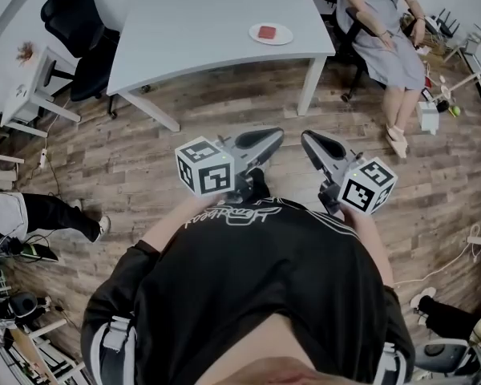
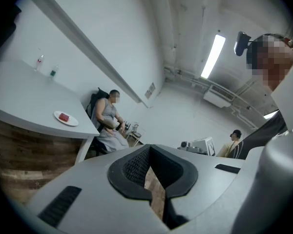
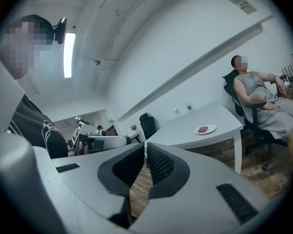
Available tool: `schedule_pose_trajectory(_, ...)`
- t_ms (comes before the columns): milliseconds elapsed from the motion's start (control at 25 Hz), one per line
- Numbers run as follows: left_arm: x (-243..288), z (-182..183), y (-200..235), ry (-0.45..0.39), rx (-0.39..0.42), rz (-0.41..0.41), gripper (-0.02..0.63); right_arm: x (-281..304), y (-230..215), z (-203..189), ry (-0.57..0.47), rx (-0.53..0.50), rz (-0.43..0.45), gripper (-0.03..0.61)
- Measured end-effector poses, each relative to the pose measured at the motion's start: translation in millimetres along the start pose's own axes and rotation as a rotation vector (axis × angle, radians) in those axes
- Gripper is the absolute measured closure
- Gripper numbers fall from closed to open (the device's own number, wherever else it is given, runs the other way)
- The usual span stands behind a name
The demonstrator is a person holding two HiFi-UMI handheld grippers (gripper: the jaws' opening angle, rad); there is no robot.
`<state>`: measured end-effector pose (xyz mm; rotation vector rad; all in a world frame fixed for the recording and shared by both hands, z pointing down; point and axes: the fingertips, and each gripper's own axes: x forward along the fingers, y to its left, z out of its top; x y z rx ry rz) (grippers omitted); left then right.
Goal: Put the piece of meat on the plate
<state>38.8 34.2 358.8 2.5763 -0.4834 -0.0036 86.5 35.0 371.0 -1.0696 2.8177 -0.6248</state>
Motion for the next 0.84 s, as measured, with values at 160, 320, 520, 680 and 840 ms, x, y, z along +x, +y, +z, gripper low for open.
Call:
schedule_pose_trajectory(160,-1,0,-1,0.002,-0.007,0.004,0.606,0,1,-1,0.001,0.012,0.008,0.558)
schedule_pose_trajectory(320,-3,-1,-2,0.001,-0.012,0.009,0.606,0,3,0,-0.003,0.018,0.013,0.558)
schedule_pose_trajectory(520,-4,-2,-1,0.001,-0.027,0.023,0.606,2,3,-1,0.008,0.019,0.024,0.558)
schedule_pose_trajectory(680,-7,-2,-1,-0.003,-0.034,0.029,0.606,3,6,-2,0.012,0.023,0.032,0.558)
schedule_pose_trajectory(840,-14,-4,-3,-0.007,-0.035,0.033,0.606,4,13,-6,0.016,0.021,0.033,0.558)
